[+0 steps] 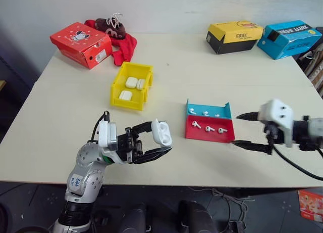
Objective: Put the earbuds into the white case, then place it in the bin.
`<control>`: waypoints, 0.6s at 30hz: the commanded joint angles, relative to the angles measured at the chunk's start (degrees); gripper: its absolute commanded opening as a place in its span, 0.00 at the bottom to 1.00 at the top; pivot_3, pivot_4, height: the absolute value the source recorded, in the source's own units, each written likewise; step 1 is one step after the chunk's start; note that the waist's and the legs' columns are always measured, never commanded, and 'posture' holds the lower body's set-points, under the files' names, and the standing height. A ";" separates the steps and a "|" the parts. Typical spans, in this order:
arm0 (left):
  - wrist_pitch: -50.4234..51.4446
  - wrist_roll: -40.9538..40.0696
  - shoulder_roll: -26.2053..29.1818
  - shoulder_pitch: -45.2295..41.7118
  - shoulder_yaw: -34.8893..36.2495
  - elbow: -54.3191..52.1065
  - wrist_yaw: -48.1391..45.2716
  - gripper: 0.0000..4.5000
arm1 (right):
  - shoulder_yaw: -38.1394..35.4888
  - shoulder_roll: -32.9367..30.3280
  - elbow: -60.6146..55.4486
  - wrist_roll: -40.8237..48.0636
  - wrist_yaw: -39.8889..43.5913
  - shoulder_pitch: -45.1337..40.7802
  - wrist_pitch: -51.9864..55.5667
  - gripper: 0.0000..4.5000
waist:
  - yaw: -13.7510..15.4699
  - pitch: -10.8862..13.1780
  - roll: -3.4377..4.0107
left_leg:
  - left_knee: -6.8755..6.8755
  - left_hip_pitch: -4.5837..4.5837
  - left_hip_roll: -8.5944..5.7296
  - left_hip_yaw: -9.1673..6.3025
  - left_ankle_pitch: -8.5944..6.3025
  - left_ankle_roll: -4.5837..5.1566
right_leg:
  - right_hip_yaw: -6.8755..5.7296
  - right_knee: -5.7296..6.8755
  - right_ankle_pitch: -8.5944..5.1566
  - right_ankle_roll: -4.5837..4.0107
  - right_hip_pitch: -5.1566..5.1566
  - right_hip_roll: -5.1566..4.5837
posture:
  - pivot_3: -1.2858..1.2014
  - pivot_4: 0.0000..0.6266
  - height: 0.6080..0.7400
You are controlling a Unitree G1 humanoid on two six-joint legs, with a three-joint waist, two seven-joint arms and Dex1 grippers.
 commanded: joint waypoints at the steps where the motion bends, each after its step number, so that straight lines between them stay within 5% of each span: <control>1: -0.21 -0.31 0.53 0.94 0.01 -3.17 1.11 0.63 | 6.04 1.10 2.01 -5.21 1.29 -6.29 0.89 0.85 | -0.08 0.00 -0.01 | 0.01 -0.07 -0.01 0.02 -0.02 0.02 | 0.00 -0.01 0.01 0.01 -0.08 -0.01 | 0.52 0.24 1.00; 5: 1.12 -0.93 1.19 2.34 -0.07 -4.82 2.54 0.63 | 12.69 4.20 7.15 -12.32 1.94 -12.53 -1.93 0.55 | -0.21 0.00 0.00 | 0.34 -0.60 0.03 -0.01 -0.03 0.01 | -0.12 0.07 0.03 0.05 -0.49 0.01 | 0.52 0.24 1.00; 18: 0.91 0.20 0.98 3.61 -1.30 -6.27 4.65 0.63 | 22.30 9.34 16.21 -25.46 5.78 -22.30 -1.79 0.55 | -1.29 0.00 0.00 | 0.76 -0.71 0.06 0.01 -0.08 0.08 | -0.29 0.30 0.08 0.14 -0.50 -0.06 | 0.52 0.24 1.00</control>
